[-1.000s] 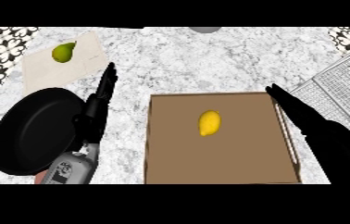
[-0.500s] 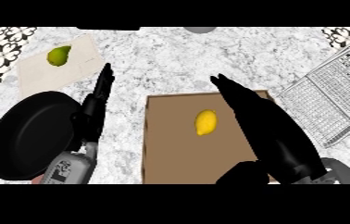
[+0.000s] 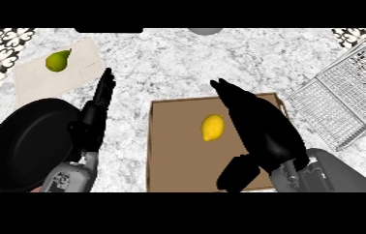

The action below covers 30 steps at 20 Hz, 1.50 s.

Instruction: Pick the lemon from the tray and place it in the tiered basket

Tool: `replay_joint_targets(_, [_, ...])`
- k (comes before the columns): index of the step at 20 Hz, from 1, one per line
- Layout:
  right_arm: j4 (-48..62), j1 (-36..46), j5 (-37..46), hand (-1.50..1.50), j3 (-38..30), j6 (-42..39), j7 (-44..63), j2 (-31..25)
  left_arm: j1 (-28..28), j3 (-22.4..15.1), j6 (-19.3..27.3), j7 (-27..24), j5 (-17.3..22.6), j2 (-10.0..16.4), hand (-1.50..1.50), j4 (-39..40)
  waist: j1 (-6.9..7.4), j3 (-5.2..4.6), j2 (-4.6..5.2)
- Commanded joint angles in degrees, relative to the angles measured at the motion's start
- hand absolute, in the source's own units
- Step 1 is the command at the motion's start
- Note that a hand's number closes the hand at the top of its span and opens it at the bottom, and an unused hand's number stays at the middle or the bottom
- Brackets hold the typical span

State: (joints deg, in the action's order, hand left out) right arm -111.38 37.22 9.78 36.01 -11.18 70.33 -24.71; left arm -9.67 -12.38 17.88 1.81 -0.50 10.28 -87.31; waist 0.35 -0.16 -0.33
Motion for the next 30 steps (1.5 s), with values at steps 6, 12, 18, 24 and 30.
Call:
replay_joint_targets(6, [1.5, 3.0, 1.6, -1.50, 4.9, -4.8, 14.8, 1.6, 1.8, 0.0, -0.7, 0.3, -0.1, -0.1, 0.00, -1.8, -0.34, 0.01, -0.16])
replay_joint_targets(12, [3.2, 3.7, 2.8, -1.50, 6.2, -7.4, 8.5, 0.5, -0.6, 1.7, -0.6, -1.2, -0.5, -1.0, 0.00, 1.9, -0.51, 0.08, 0.22])
replay_joint_targets(18, [5.9, 4.7, 5.2, -1.50, 7.2, -7.3, 9.8, 1.6, 1.2, 2.3, -2.3, 1.1, 0.0, 1.2, 0.00, -2.8, -0.21, 0.07, 0.01])
replay_joint_targets(24, [8.3, -2.1, 11.1, -1.50, 8.3, -3.6, 6.2, 0.1, 0.9, 1.1, -0.5, 0.1, -1.7, -1.6, 0.00, -0.9, -0.66, 0.11, 0.15])
replay_joint_targets(30, [11.0, -4.3, 10.3, -1.50, 3.7, -4.6, 2.2, 1.1, 1.7, 1.5, -1.1, -1.0, -2.2, -1.7, 0.00, -0.6, -0.28, 0.12, 0.29])
